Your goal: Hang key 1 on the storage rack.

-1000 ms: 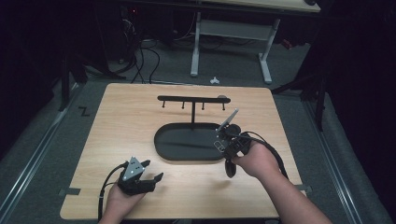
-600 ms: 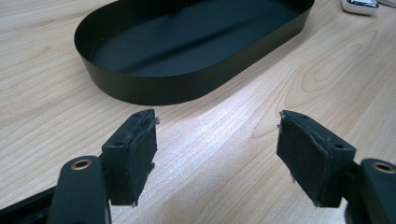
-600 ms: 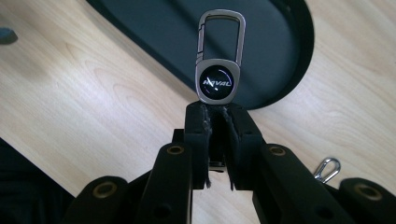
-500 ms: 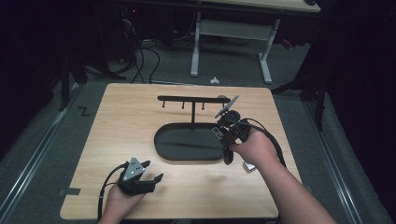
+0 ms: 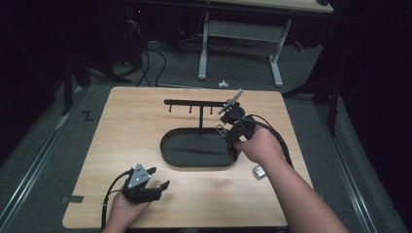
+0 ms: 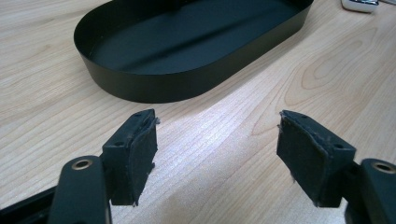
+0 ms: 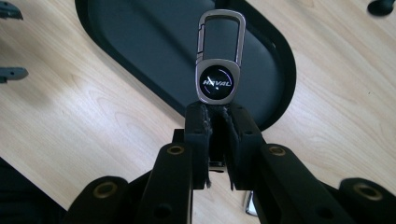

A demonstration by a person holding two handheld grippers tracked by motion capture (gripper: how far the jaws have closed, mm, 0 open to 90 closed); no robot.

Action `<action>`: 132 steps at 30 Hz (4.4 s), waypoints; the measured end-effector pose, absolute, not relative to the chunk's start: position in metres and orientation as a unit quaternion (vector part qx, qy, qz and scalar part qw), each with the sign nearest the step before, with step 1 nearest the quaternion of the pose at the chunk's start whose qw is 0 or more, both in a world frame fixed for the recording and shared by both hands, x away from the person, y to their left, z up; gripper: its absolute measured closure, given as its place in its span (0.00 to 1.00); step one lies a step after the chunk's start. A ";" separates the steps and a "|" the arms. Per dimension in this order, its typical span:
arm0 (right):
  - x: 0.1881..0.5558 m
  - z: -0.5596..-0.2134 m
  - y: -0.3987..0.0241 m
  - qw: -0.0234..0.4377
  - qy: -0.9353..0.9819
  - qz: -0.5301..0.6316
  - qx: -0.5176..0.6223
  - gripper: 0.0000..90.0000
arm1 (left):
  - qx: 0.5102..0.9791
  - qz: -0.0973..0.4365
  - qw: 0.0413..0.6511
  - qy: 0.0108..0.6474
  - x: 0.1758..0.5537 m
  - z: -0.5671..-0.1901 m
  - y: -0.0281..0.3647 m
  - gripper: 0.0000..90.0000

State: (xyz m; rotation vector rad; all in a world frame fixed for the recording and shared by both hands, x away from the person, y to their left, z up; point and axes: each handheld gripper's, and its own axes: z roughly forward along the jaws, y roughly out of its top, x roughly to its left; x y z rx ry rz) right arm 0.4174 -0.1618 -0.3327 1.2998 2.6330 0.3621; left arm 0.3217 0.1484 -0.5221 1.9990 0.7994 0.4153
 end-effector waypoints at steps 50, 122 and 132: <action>0.459 -0.320 -0.136 0.110 0.875 0.132 0.452 0.90 | 0.816 0.158 0.456 0.317 0.322 -0.523 0.146 0.33; 0.421 -0.362 -0.183 0.102 0.858 0.160 0.476 0.79 | 0.836 0.149 0.436 0.299 0.321 -0.530 0.136 0.33; 0.400 -0.389 -0.222 0.103 0.848 0.153 0.497 0.73 | 0.837 0.150 0.434 0.299 0.321 -0.530 0.135 0.33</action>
